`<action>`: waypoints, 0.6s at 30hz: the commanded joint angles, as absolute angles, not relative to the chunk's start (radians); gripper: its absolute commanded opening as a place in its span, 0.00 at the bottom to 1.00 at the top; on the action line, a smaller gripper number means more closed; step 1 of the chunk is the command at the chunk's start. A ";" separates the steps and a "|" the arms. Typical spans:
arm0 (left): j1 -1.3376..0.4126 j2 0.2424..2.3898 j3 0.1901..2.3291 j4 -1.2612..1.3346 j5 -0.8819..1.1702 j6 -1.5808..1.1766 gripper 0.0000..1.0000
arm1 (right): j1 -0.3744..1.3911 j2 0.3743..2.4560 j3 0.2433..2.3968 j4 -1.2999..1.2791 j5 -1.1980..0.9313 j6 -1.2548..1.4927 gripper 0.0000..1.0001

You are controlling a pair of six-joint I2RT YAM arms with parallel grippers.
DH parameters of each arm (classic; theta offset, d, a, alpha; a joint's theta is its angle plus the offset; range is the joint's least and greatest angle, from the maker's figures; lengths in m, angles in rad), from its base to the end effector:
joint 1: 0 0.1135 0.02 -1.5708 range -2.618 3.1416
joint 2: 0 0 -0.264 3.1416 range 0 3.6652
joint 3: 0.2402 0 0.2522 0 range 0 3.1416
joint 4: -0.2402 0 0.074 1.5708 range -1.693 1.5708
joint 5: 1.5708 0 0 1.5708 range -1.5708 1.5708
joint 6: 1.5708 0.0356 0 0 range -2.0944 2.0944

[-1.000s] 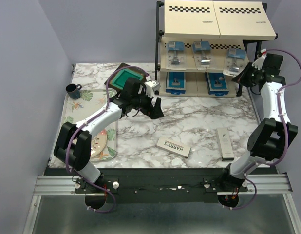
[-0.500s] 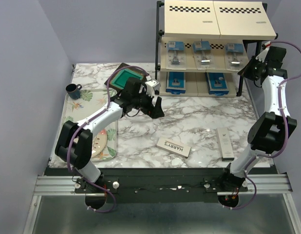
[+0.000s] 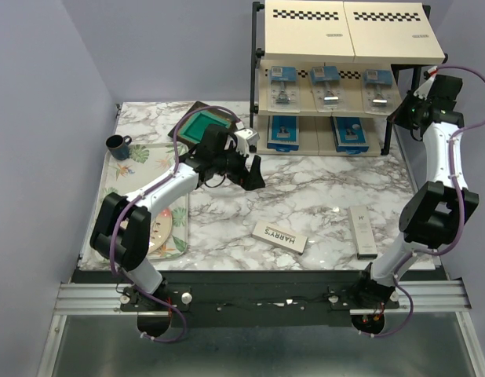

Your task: Place and organize the shaving razors onto the shelf

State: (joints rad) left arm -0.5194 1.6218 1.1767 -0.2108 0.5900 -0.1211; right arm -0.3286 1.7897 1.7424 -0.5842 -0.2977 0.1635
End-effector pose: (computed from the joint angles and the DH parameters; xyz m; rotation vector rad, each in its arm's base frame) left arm 0.3048 -0.1971 0.2627 0.7776 2.1459 -1.0009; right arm 0.3934 -0.1231 0.3558 0.3690 2.1485 0.2339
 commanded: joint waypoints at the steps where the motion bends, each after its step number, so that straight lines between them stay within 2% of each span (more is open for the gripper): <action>1: -0.522 1.620 1.206 -0.190 0.591 -0.117 0.98 | -0.333 1.691 1.697 -0.555 -0.379 0.118 0.01; 9: -0.522 1.634 1.219 -0.179 0.607 -0.136 0.98 | -0.327 1.664 1.657 -0.503 -0.528 0.158 0.01; 18: -0.522 1.615 1.206 -0.187 0.592 -0.121 0.98 | -0.311 1.730 1.701 -0.480 -0.466 0.169 0.01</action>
State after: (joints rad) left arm -0.5194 1.6226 1.1893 -0.2001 0.5907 -0.1284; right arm -0.3214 1.6867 1.6794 -0.5102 -0.4843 0.1593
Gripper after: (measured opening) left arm 0.985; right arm 0.008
